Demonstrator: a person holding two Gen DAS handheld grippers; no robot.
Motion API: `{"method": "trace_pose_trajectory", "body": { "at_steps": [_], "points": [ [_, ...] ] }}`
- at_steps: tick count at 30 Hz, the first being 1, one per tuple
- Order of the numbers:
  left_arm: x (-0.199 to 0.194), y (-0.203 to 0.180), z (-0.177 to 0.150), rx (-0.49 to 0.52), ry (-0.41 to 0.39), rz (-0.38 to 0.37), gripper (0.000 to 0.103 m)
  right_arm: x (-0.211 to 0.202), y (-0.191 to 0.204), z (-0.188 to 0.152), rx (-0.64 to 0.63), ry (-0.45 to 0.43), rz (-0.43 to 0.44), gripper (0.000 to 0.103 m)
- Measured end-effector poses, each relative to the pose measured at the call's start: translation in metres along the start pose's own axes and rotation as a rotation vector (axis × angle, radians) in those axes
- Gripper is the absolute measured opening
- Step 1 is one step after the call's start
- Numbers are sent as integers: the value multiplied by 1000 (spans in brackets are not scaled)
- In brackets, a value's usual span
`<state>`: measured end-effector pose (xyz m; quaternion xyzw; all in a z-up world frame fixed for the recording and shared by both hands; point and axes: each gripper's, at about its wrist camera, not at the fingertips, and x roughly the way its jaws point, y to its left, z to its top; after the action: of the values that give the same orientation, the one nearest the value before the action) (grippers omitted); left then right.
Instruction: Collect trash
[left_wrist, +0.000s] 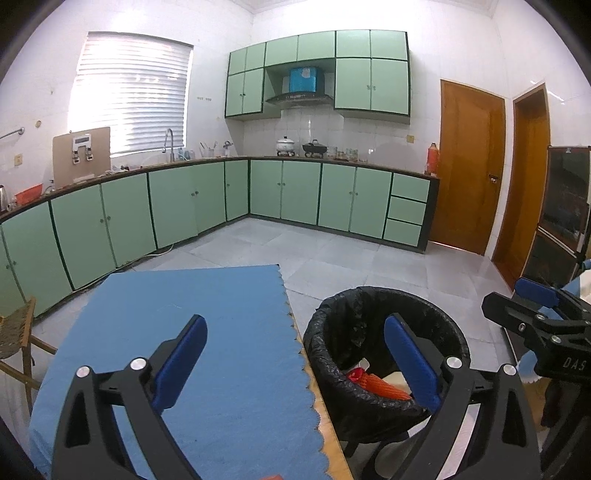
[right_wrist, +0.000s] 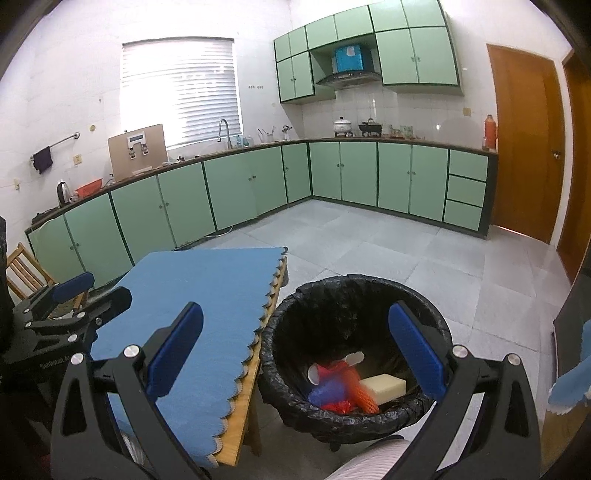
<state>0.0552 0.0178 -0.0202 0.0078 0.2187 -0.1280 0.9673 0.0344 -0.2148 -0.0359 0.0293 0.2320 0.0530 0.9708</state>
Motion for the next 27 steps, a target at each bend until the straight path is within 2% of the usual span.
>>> {"method": "trace_pose_trajectory", "body": {
  "at_steps": [14, 27],
  "points": [
    [-19, 7, 1, -2, -34, 11, 95, -4, 13, -1, -24, -9, 7, 98],
    [-17, 8, 3, 1, -29, 19, 95, -1, 15, 1, -25, -5, 10, 98]
  ]
}}
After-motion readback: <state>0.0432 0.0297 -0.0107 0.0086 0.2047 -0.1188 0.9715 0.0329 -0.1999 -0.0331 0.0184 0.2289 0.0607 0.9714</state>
